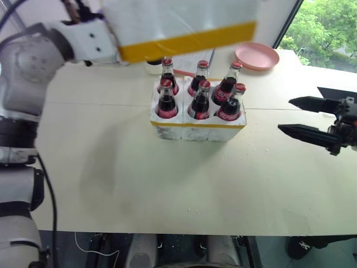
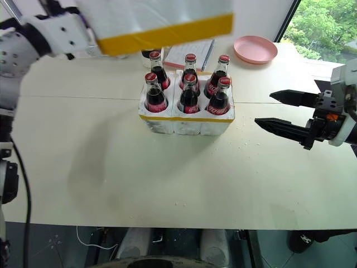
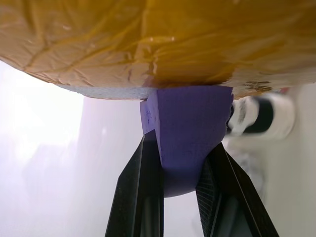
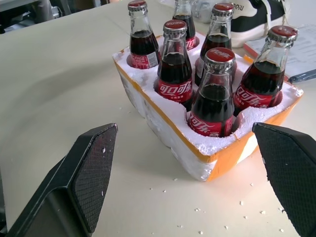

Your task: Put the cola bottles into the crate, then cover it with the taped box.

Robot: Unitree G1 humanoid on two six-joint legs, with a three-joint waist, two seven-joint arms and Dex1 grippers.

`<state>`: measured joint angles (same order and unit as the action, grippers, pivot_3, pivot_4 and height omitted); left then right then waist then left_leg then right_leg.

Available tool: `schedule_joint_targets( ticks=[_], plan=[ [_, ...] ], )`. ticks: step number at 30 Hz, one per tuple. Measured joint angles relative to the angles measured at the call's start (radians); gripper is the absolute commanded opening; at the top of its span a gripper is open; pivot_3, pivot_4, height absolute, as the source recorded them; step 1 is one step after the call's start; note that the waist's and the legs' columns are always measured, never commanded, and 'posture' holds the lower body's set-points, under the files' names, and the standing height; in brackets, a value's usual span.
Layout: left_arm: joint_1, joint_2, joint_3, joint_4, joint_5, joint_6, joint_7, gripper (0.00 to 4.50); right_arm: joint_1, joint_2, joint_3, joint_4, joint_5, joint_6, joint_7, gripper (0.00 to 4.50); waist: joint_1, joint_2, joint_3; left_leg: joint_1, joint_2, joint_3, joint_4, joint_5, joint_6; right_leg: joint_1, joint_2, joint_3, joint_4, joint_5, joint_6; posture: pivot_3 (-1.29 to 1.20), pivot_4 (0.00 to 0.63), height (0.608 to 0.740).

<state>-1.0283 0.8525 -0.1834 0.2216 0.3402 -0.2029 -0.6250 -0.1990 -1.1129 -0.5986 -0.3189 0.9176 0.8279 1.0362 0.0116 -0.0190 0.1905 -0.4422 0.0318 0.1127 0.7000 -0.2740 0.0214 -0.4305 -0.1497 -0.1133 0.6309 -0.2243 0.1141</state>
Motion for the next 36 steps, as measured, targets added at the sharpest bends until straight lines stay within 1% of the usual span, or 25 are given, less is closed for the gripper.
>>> schedule_joint_targets(
  ticks=[4,10,14,18,22,24,28,30,34,36],
  plan=[
    [0.024,-0.015,-0.035,-0.052,0.047,-0.005,-0.022,0.44,-0.002,0.015,0.0,0.0,0.001,-0.003,-0.02,4.5,0.0,0.0,0.0,0.0,0.0,0.0,0.0,0.0,0.0,0.0,0.0,0.0,0.0,0.0,0.0,0.0,0.15,0.74],
    [0.035,-0.016,-0.086,-0.024,0.195,-0.029,0.004,0.44,-0.004,0.032,-0.005,-0.003,0.011,-0.003,-0.047,4.5,0.004,0.0,0.0,0.0,0.0,-0.001,0.0,0.0,0.0,0.001,0.0,0.0,-0.001,0.0,0.0,0.0,0.15,0.74],
    [0.047,-0.057,-0.09,-0.038,0.216,-0.028,0.016,0.44,-0.004,0.038,-0.009,-0.009,0.011,-0.003,-0.064,4.5,0.004,0.0,0.0,0.0,0.0,-0.002,0.0,0.0,0.0,0.002,0.0,0.0,-0.001,0.0,0.0,0.0,0.15,0.74],
    [0.095,-0.079,-0.091,-0.072,0.215,-0.023,-0.001,2.18,-0.004,0.042,-0.009,-0.011,0.012,-0.003,-0.077,4.5,0.002,0.0,0.0,0.0,0.0,-0.002,0.0,0.0,0.0,0.002,0.0,0.0,0.0,0.0,0.0,0.0,0.15,0.74],
    [0.138,-0.079,-0.081,-0.094,0.214,-0.018,-0.014,4.24,-0.004,0.044,-0.009,-0.011,0.011,-0.004,-0.079,4.5,0.004,0.0,0.0,0.0,0.0,-0.002,0.001,0.0,0.0,0.002,0.0,0.0,-0.001,0.0,0.0,0.0,0.15,0.74],
    [0.165,-0.078,-0.071,-0.114,0.2,-0.001,-0.028,4.24,-0.004,0.044,-0.008,-0.011,0.011,-0.005,-0.078,4.5,0.004,0.0,0.0,0.0,0.0,-0.002,0.001,0.0,0.0,0.002,0.0,0.0,-0.001,0.0,0.0,0.0,0.15,0.74],
    [0.258,-0.057,-0.019,-0.183,0.119,0.051,-0.091,4.24,-0.004,0.044,-0.008,-0.009,0.009,-0.006,-0.073,4.5,0.001,0.0,0.0,0.001,0.0,-0.004,0.001,0.0,0.0,0.002,0.0,0.0,0.0,0.0,0.0,0.0,0.15,0.74],
    [0.282,-0.047,0.0,-0.205,0.09,0.062,-0.107,4.24,-0.004,0.043,-0.008,-0.007,0.008,-0.007,-0.069,4.5,0.001,0.0,0.0,0.001,0.0,-0.004,0.001,0.0,0.0,0.002,0.0,0.0,0.0,0.0,0.0,0.0,0.15,0.74],
    [0.294,-0.021,0.072,-0.273,0.024,0.068,-0.115,4.24,-0.013,0.043,0.001,0.006,0.004,-0.013,-0.064,4.5,0.003,0.0,0.0,0.001,0.0,-0.005,0.001,0.0,0.0,0.003,0.0,0.0,-0.001,0.0,0.0,0.0,0.15,0.74],
    [0.329,0.0,0.119,-0.317,-0.047,0.074,-0.149,4.24,-0.02,0.044,0.01,0.011,0.0,-0.017,-0.062,4.5,0.001,0.001,0.0,0.001,0.0,-0.005,0.001,0.0,0.0,0.002,0.0,0.0,-0.001,0.0,0.0,0.0,0.15,0.74]
  ],
)
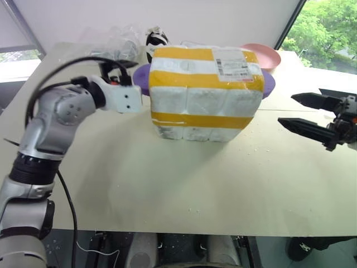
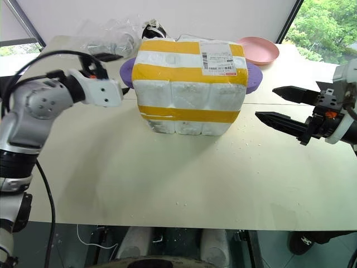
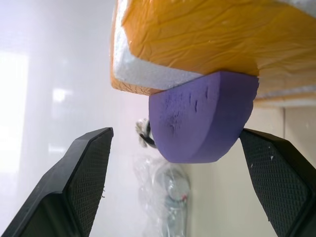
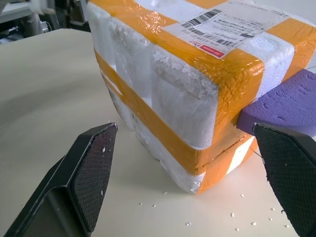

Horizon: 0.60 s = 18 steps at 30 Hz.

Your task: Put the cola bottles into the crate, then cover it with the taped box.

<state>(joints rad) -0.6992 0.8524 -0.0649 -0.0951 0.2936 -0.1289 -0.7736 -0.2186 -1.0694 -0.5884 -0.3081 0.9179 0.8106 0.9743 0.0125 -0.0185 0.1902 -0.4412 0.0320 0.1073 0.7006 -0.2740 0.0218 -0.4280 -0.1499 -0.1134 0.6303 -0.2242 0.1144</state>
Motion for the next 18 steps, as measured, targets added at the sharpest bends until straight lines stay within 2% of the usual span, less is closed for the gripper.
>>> schedule_joint_targets(
  ticks=[5,7,11,13,15,18],
  plan=[
    [0.167,0.071,0.13,-0.059,-0.277,0.1,-0.174,4.24,-0.003,0.0,0.012,0.016,-0.003,-0.006,0.014,4.5,-0.004,0.001,0.0,0.001,0.001,0.0,0.0,0.0,0.0,0.0,0.001,0.0,0.0,0.0,0.0,0.0,0.15,0.74],
    [0.241,0.085,0.214,-0.091,-0.456,0.252,-0.264,4.24,-0.002,0.0,0.017,0.023,-0.011,-0.013,0.02,4.5,-0.004,0.001,0.0,0.001,0.002,0.0,0.0,0.0,-0.001,0.0,0.0,0.0,0.0,0.0,0.0,0.0,0.15,0.74],
    [0.381,0.201,0.353,-0.104,-0.738,0.539,-0.46,4.24,0.006,0.0,0.026,0.048,-0.031,-0.022,0.04,4.5,0.0,0.002,0.0,0.001,0.002,0.0,0.0,0.0,-0.001,0.0,0.0,0.0,0.0,0.0,0.0,0.0,0.15,0.74],
    [0.367,0.227,0.401,-0.051,-0.871,0.694,-0.511,4.24,0.019,-0.006,0.027,0.067,-0.042,-0.025,0.06,4.5,0.005,0.002,0.0,0.001,0.002,-0.001,0.0,0.0,-0.001,0.001,0.0,0.0,0.0,0.0,0.0,0.0,0.15,0.74],
    [0.266,0.254,0.439,0.08,-0.984,0.857,-0.527,4.24,0.035,-0.02,0.027,0.084,-0.054,-0.029,0.097,4.5,0.006,0.002,0.0,0.001,0.0,-0.002,0.0,0.0,0.0,0.002,0.001,-0.001,0.0,0.0,0.0,0.0,0.15,0.74],
    [0.195,0.323,0.442,0.217,-1.011,0.918,-0.586,4.24,0.067,-0.049,0.027,0.113,-0.086,-0.051,0.16,4.5,-0.002,0.002,0.0,0.002,-0.001,0.0,-0.001,0.0,0.0,0.002,0.0,0.0,0.0,-0.001,0.0,0.0,0.15,0.74]
  ],
)
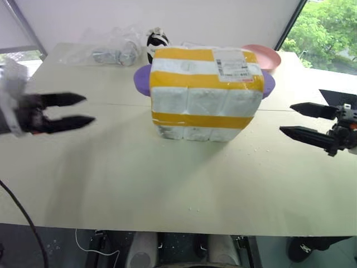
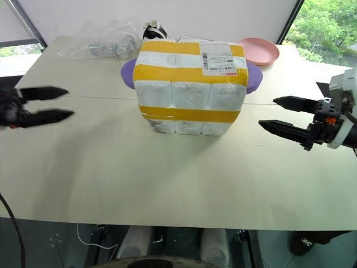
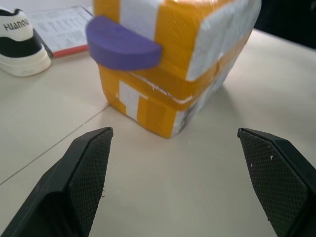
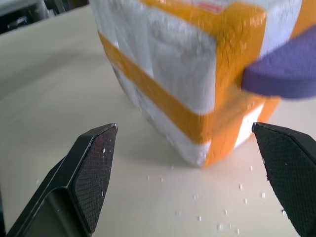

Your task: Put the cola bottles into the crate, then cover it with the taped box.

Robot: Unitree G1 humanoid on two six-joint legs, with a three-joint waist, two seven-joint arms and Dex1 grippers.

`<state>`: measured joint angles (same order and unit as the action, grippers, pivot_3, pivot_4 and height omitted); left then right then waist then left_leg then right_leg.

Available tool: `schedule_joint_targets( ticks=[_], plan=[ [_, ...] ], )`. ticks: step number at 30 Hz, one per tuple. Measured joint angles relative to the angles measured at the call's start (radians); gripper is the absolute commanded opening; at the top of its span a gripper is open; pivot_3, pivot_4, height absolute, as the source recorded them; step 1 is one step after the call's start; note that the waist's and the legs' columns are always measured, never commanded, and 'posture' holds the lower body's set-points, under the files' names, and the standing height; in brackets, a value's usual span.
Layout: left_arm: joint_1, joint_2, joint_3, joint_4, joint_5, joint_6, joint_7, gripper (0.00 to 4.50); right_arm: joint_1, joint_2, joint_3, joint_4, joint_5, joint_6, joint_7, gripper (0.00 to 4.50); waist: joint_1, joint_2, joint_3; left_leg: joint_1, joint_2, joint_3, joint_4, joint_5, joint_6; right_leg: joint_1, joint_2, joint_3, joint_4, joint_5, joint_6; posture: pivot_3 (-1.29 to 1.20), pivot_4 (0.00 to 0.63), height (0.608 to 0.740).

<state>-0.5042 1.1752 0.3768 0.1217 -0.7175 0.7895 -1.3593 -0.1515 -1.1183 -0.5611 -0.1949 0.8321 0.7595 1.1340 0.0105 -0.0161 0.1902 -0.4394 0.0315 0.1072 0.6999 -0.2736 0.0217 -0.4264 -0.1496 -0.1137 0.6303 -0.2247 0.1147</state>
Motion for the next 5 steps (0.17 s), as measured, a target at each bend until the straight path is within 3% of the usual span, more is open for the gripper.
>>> schedule_joint_targets(
  ticks=[5],
  plan=[
    [-0.064,0.03,-0.079,0.118,0.035,-0.025,-0.097,4.24,0.004,-0.033,0.004,0.063,-0.044,-0.032,0.082,4.5,-0.004,0.001,0.0,0.0,0.0,0.003,-0.001,0.001,-0.001,-0.001,0.001,0.0,0.0,0.0,0.0,0.0,0.15,0.74]
  ],
)
